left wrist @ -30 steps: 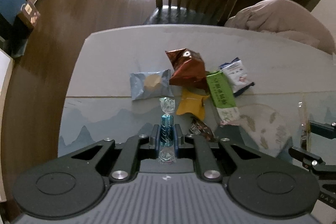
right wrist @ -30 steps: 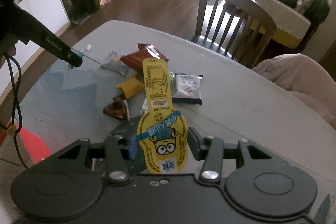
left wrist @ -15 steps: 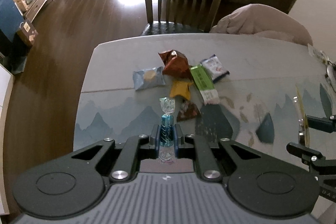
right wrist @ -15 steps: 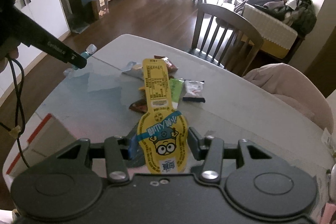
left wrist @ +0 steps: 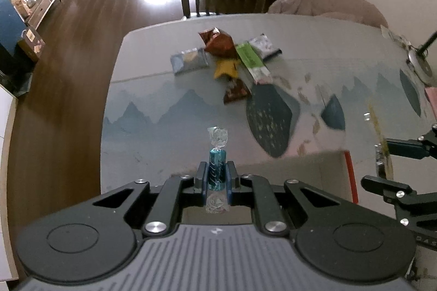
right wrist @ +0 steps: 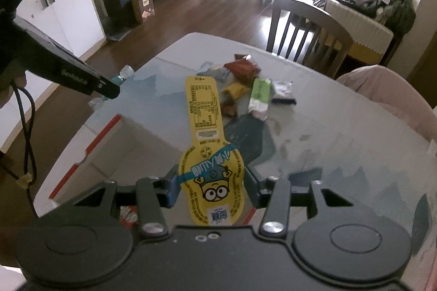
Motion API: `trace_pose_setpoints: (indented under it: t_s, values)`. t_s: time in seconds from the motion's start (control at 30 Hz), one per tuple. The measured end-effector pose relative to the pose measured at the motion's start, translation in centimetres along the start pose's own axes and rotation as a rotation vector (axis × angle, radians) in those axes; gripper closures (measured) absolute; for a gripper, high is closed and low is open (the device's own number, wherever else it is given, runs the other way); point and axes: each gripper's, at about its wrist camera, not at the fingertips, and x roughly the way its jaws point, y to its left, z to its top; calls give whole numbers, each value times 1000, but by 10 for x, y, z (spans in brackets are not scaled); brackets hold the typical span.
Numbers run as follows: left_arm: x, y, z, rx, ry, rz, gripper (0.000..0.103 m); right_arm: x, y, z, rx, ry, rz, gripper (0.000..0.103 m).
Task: Organize snacks
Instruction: 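Lift both held snacks and carry them over the box, then lower both snacks into the box and open both grippers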
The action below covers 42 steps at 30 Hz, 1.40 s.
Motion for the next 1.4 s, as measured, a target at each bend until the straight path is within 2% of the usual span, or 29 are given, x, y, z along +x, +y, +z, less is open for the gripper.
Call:
trace_pose_setpoints:
  t_s: [0.3, 0.6, 1.07, 1.4]
  values:
    - [0, -5, -47, 15, 46, -32, 91, 2, 26, -30, 23, 44, 37, 56]
    - [14, -5, -80, 6, 90, -43, 91, 18, 46, -58, 46, 105, 72, 56]
    - [61, -18, -111, 23, 186, -37, 91, 71, 67, -95, 90, 222, 66, 56]
    - [101, -23, -122, 12, 261, -27, 91, 97, 73, -106, 113, 275, 42, 56]
